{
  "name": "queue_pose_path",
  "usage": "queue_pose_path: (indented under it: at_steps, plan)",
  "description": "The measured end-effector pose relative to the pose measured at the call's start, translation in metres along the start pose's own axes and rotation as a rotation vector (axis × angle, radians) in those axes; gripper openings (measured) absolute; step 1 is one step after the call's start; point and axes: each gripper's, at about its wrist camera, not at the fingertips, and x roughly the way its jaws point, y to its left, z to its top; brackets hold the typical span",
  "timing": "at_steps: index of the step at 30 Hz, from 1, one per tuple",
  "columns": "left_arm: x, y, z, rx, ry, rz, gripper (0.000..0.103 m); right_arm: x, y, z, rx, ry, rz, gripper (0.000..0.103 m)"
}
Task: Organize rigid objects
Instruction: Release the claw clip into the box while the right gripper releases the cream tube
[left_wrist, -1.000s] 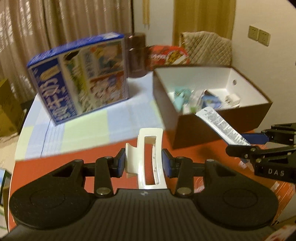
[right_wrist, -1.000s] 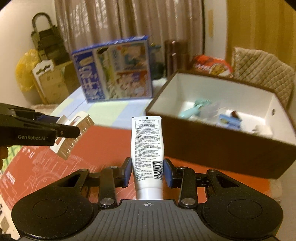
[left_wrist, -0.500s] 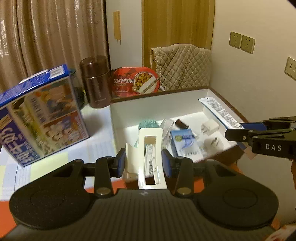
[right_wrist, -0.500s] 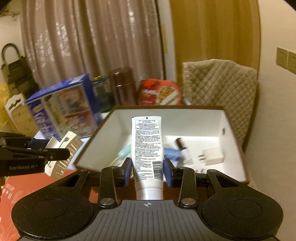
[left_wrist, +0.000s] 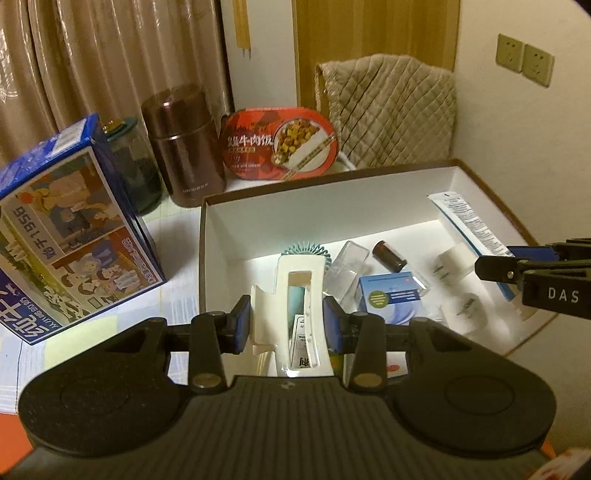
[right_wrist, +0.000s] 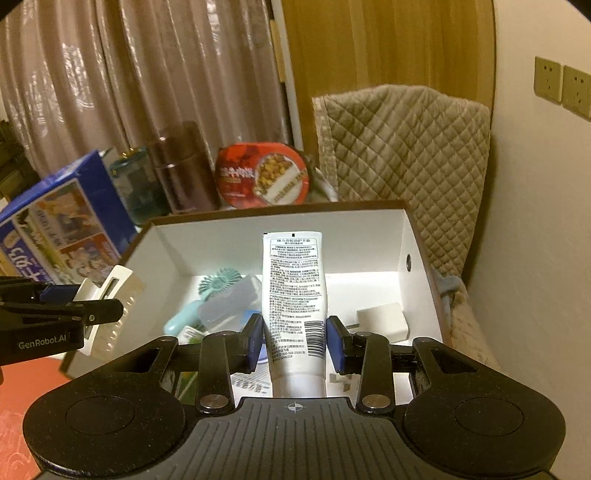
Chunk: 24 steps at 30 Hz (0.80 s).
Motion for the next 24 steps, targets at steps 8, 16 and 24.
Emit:
queue_pose_path:
  at_steps: [8,16,24]
  plan:
    - [0.022,-0.003,0.000,0.006,0.051,0.021,0.037,0.031,-0.007,0.001,0.021,0.056,-0.008,0.034]
    - [0.034,0.003,-0.001,-0.006,0.081,0.044,0.037,0.045,-0.012,0.001,0.066,0.069,0.006,0.035]
    - [0.030,0.003,-0.003,0.007,0.070,0.057,0.047,0.038,-0.013,-0.002,0.091,0.067,0.045,0.050]
